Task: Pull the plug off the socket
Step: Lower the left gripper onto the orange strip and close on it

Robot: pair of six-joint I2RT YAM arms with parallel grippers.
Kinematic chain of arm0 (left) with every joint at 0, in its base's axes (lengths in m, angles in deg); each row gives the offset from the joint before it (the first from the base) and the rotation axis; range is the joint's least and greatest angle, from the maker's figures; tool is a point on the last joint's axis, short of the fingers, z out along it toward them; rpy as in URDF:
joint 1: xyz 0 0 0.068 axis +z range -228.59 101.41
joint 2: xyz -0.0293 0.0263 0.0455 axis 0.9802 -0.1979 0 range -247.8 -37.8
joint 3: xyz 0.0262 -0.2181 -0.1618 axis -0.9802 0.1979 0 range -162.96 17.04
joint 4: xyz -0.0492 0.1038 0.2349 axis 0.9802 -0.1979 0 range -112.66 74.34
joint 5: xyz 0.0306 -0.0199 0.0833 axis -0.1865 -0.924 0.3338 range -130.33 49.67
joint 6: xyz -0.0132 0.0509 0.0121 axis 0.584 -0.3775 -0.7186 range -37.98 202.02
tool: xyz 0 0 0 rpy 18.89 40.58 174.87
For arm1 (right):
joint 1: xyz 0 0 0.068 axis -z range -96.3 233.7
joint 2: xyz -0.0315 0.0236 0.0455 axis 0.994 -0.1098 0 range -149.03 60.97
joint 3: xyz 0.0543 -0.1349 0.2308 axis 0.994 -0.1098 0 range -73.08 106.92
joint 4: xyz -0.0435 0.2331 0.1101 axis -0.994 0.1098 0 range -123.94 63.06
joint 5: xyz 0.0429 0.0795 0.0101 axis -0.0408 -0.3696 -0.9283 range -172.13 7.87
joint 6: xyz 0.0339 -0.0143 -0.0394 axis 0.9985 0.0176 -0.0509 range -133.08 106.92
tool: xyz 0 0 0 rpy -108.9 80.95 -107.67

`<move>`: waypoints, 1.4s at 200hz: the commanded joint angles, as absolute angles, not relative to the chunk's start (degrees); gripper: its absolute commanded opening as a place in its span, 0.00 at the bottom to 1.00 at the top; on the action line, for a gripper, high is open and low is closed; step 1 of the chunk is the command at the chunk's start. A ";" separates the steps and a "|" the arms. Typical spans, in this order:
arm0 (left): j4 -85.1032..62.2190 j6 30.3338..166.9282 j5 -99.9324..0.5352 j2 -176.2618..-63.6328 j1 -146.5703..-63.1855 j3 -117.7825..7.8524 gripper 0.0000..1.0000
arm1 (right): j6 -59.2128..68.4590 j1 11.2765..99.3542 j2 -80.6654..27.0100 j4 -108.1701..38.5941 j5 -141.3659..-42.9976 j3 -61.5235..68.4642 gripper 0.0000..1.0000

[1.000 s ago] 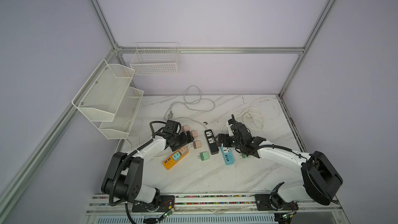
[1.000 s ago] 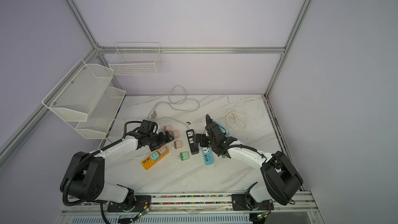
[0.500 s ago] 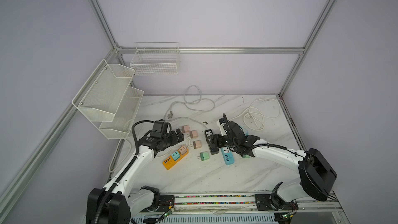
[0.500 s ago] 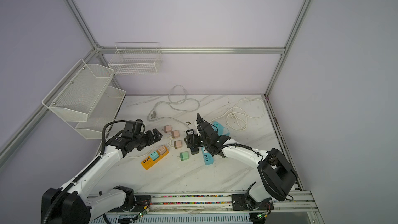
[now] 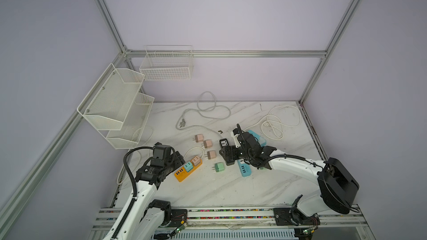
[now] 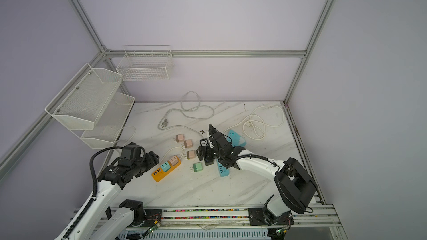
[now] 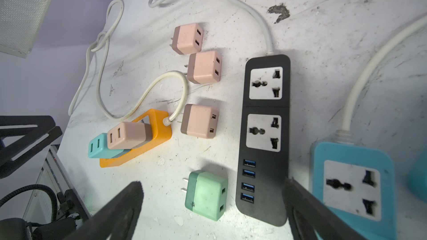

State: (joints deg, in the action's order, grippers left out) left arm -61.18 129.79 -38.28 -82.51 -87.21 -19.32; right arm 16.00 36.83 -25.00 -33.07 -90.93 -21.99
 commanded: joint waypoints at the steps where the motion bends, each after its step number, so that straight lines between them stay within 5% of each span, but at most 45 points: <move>1: -63.20 134.93 -36.21 -81.89 -86.77 -15.62 0.73 | 16.89 36.50 -25.25 -34.47 -90.84 -22.77 0.97; 139: -56.55 139.66 -35.72 -83.96 -86.68 -8.10 0.54 | 16.10 36.52 -25.32 -33.15 -89.52 -22.53 0.97; 233: -51.71 141.16 -46.04 -86.10 -86.66 -5.14 0.48 | 15.93 36.52 -26.17 -33.00 -89.26 -22.12 0.97; 280: -45.18 148.77 -46.28 -84.89 -95.34 -3.51 0.46 | 15.75 36.50 -27.48 -33.27 -88.98 -21.37 0.97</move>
